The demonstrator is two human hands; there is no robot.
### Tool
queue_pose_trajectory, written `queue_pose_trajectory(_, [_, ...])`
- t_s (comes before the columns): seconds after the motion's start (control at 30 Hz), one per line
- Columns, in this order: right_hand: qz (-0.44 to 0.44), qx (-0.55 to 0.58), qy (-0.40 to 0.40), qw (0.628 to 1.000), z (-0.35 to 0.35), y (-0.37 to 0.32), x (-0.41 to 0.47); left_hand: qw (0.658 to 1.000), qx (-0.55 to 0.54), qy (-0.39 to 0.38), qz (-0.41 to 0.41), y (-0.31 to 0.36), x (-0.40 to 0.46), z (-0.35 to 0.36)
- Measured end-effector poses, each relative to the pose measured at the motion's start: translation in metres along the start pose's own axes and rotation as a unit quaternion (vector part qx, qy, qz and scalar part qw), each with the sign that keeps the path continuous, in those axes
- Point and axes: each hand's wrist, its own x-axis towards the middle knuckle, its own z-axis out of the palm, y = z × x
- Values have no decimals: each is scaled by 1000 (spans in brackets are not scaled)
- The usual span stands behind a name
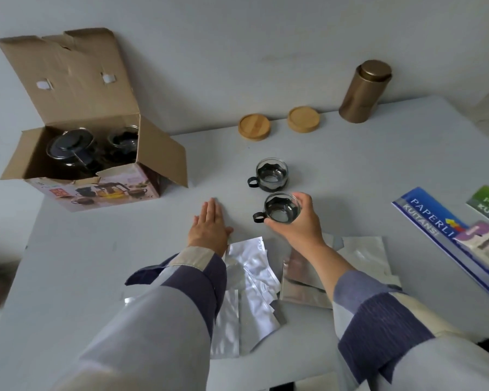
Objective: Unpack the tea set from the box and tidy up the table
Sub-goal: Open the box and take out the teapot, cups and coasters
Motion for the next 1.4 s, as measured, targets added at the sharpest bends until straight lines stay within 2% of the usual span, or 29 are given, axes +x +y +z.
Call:
queue_pose_trajectory(0.27, [9, 0, -26, 1000, -2, 0, -2, 1000, 12, 6, -1, -1, 4, 4])
queue_pose_trajectory(0.4, [15, 18, -35, 999, -22, -17, -2, 1000, -20, 19, 1, -2, 3, 4])
queue_pose_trajectory(0.57, [-15, -61, -37, 997, -35, -65, 15, 997, -55, 58, 19, -7, 0, -14])
queue_pose_trajectory(0.77, [-72, -97, -80, 989, 15, -124, 32, 968, -107, 220, 55, -39, -3, -87])
queue_pose_trajectory(0.87, [-114, -153, -103, 976, 53, -152, 42, 948, -102, 295, 65, -72, -5, -119])
queue_pose_trajectory(1.03, [-224, -294, -155, 916, 119, -204, 48, 932, -70, 356, -14, -148, -11, -135])
queue_pose_trajectory(1.13, [-268, -299, -161, 902, 161, -233, 47, 934, -55, 347, -66, -194, -9, -136])
queue_pose_trajectory(1.27, [-239, -306, -117, 914, 216, -249, 52, 951, -37, 286, -116, -238, 6, -136])
queue_pose_trajectory(1.33, [-224, -380, -91, 893, 235, -252, 55, 957, -39, 259, -124, -253, 12, -133])
queue_pose_trajectory(1.4, [-234, -456, -89, 854, 249, -254, 59, 961, -47, 242, -125, -261, 15, -127])
